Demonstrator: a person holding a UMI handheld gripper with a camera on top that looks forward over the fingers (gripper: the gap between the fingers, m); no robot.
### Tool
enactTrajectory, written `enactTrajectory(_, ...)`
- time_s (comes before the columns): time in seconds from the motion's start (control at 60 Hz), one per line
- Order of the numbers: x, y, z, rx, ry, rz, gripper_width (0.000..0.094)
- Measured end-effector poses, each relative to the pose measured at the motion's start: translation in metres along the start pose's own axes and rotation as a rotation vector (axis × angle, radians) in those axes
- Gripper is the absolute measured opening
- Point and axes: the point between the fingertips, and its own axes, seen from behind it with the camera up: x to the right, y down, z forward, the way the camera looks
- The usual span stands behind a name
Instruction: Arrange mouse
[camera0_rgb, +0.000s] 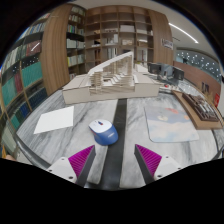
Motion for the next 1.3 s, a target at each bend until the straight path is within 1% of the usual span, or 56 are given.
enactTrajectory(0.217,-0.018,-0.021,0.076,-0.020,-0.018,-0.059,0.0821)
enactTrajectory(0.367,-0.016,-0.043,0.112,-0.032,-0.011,-0.025,0.0794)
enactTrajectory(0.417,-0.016,-0.051,0.125,-0.030,-0.020,-0.014,0.0755)
enactTrajectory(0.433,-0.016,-0.054,0.129,-0.029,-0.026,-0.014,0.0787)
enactTrajectory(0.45,-0.017,-0.057,0.132,-0.026,-0.032,-0.014,0.0752)
enactTrajectory(0.483,-0.016,-0.060,0.138,-0.025,-0.032,-0.018,0.0627)
enactTrajectory(0.5,-0.014,-0.062,0.140,-0.027,-0.027,-0.021,0.0538)
enactTrajectory(0.533,-0.015,-0.062,0.141,-0.034,-0.027,-0.013,0.0529)
enactTrajectory(0.65,-0.021,-0.065,0.144,-0.026,-0.051,-0.049,0.0426)
enactTrajectory(0.667,-0.022,-0.065,0.142,-0.030,-0.059,-0.055,0.0426)
enactTrajectory(0.683,-0.025,-0.069,0.140,-0.024,-0.071,-0.055,0.0419)
enactTrajectory(0.717,-0.027,-0.085,0.132,0.015,-0.090,-0.050,0.0410)
enactTrajectory(0.783,-0.017,-0.134,0.106,0.132,-0.091,-0.051,0.0411)
enactTrajectory(0.867,0.024,-0.197,0.067,0.271,-0.041,-0.039,0.0409)
enactTrajectory(0.933,0.073,-0.226,0.045,0.318,0.020,-0.027,0.0408)
enactTrajectory(0.95,0.085,-0.236,0.053,0.333,0.038,-0.025,0.0406)
enactTrajectory(0.983,0.118,-0.236,0.045,0.333,0.079,-0.023,0.0407)
enactTrajectory(1.033,0.161,-0.225,0.057,0.304,0.143,-0.014,0.0406)
enactTrajectory(1.1,0.209,-0.187,0.076,0.232,0.188,0.014,0.0405)
enactTrajectory(1.183,0.250,-0.133,0.104,0.117,0.214,0.042,0.0404)
enactTrajectory(1.3,0.265,-0.083,0.124,0.044,0.193,0.084,0.0405)
